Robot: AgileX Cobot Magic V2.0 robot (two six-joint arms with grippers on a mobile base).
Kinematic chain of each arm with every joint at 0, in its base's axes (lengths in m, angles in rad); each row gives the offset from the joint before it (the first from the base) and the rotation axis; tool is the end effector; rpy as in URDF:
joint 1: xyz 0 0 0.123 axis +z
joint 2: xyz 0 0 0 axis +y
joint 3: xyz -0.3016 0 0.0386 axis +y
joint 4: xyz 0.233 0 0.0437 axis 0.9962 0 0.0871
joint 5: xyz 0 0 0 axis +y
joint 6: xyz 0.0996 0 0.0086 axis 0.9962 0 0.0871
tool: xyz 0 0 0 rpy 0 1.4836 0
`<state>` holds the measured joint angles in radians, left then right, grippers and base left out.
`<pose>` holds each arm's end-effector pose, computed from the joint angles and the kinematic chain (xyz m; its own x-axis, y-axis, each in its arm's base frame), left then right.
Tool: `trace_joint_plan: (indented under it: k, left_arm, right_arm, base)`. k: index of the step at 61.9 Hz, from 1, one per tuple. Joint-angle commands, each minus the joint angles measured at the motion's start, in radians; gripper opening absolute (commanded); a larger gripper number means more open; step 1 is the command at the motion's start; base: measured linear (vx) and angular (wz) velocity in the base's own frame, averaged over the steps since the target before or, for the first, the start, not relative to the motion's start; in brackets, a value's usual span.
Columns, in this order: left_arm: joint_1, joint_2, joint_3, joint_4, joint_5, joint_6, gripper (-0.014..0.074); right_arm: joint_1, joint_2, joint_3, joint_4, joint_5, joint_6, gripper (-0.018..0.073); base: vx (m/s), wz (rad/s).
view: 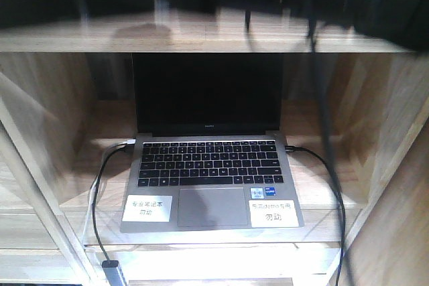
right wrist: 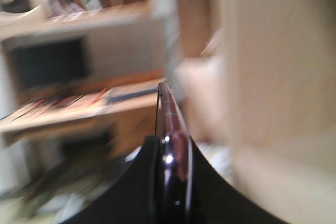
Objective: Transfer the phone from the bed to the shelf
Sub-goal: 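Raise the right gripper with the phone up to the shelf above the laptop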
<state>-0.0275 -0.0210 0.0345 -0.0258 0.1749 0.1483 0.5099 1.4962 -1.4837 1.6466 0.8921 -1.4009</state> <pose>0.0306 -0.0013 0.1856 -0.0963 0.1253 -0.9874 0.0441 0.9916 0.1215 0.2341 0.2199 0.4780 -0.1391 0.1290 -0.9818 -0.9766 0.1460 0.1576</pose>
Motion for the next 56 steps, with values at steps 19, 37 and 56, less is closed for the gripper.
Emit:
trace_joint_plan:
  k: [19,37,56]
  left_arm:
    - [-0.003,-0.004,-0.023,-0.009,-0.074,-0.006,0.0001]
    - [-0.003,-0.004,-0.023,-0.009,-0.074,-0.006,0.0001]
    - [-0.003,-0.004,-0.023,-0.009,-0.074,-0.006,0.0001]
  right_arm:
    - [-0.003,0.037,-0.249,0.114,-0.429,-0.126,-0.0003]
    - [-0.001,0.216,-0.386,0.114,-0.418,-0.123,-0.0003]
    - [0.0,0.354,-0.423,0.114,-0.418,-0.123,-0.0003]
  base:
    - [0.0,0.0]
    - [0.0,0.0]
    - [0.0,0.0]
